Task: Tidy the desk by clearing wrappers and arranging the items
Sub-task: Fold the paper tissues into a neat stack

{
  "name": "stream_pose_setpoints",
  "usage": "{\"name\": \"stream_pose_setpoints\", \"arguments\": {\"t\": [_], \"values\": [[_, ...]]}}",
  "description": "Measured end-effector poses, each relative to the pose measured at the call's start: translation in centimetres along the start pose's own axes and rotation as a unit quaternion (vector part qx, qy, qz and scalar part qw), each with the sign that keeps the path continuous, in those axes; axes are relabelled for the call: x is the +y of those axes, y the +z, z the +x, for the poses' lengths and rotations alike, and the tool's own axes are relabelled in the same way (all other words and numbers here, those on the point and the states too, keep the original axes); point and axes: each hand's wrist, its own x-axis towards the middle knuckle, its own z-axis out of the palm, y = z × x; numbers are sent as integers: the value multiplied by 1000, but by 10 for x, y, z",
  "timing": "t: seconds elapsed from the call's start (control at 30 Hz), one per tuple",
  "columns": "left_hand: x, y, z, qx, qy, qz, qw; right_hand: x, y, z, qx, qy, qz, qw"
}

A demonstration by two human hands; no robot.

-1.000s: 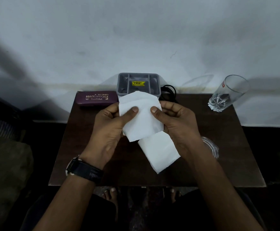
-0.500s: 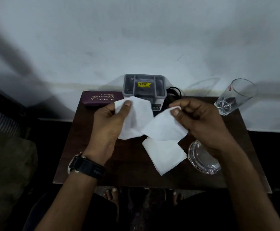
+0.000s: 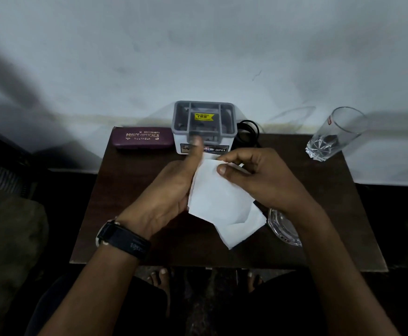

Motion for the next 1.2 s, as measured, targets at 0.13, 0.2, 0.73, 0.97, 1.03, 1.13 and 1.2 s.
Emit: {"name": "stream_pose_setpoints", "arguments": {"t": [0.13, 0.2, 0.73, 0.97, 1.03, 1.13, 1.2], "values": [[-10, -7, -3, -48, 69, 84, 993, 0, -1, 0, 5, -1, -2, 1000], [-12, -9, -2, -38, 76, 87, 993, 0, -1, -1, 10, 4, -10, 1000], [1, -1, -5, 63, 94, -63, 992, -3, 0, -3, -31, 95, 258, 961], [1, 3, -8, 96, 100, -134, 981, -11, 14, 5, 75, 53, 205, 975], [0, 5, -9, 125, 112, -119, 979, -10, 15, 5, 80, 52, 199, 975], [2, 0, -10, 187, 120, -135, 966, -3, 2, 2, 105, 72, 163, 978], [4, -11, -12, 228, 133, -140, 954, 9, -12, -3, 127, 94, 8, 987]]}}
